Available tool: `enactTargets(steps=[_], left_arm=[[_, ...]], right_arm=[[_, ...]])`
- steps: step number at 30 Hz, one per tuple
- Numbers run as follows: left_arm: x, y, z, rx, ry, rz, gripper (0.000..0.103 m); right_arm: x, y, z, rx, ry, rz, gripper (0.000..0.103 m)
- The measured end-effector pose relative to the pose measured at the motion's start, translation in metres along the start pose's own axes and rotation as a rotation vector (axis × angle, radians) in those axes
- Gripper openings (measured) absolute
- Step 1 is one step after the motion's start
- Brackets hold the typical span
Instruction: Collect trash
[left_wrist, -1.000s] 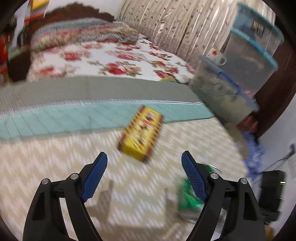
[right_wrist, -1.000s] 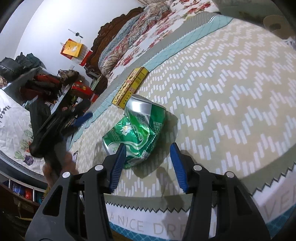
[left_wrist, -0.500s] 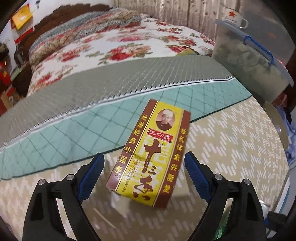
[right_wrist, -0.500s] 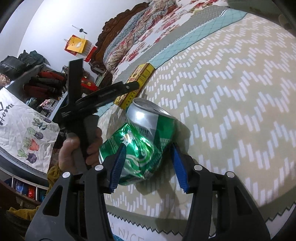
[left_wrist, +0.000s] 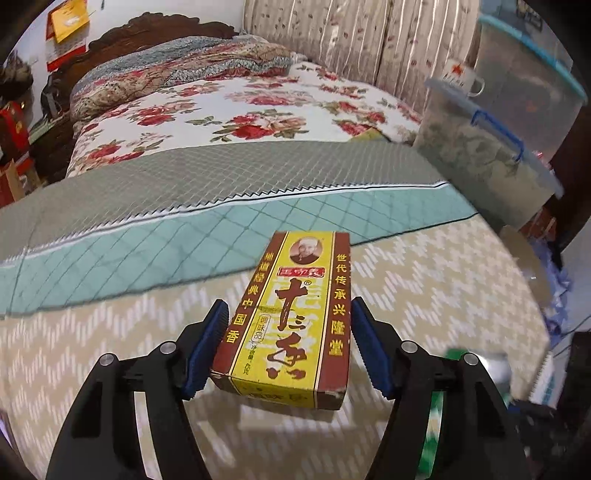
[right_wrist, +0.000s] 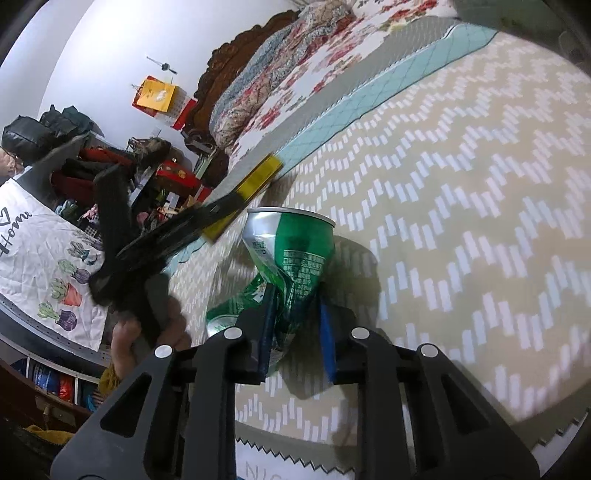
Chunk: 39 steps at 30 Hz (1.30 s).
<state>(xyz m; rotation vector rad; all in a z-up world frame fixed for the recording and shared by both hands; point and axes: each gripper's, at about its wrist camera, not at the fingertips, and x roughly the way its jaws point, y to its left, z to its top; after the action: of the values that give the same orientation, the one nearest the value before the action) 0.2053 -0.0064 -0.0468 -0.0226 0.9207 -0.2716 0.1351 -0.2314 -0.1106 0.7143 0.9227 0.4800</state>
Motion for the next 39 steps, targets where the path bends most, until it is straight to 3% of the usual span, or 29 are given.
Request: enactTargets(steps=[6,14,26,39], left_arm=[[-0.039,-0.007,-0.032,-0.012,-0.013,-0.061,0.063],[-0.057,-0.031,-0.069,-0.003,0.022,-0.132,0.062],[-0.058,-0.040,-0.094,0.013,0.060,-0.133,0.061],[-0.044,-0.041,-0.094,0.013,0.103,-0.098,0.063]], right_arm=[[-0.027,-0.012,-0.011,0.042,-0.047,-0.002,0.021],[-0.053,-0.025,-0.026,0.070,-0.073,-0.014,0.021],[-0.074,-0.038,-0.041,0.089,-0.102,-0.027,0.021],[-0.064,-0.050,-0.048,0.144,-0.050,0.026,0.025]])
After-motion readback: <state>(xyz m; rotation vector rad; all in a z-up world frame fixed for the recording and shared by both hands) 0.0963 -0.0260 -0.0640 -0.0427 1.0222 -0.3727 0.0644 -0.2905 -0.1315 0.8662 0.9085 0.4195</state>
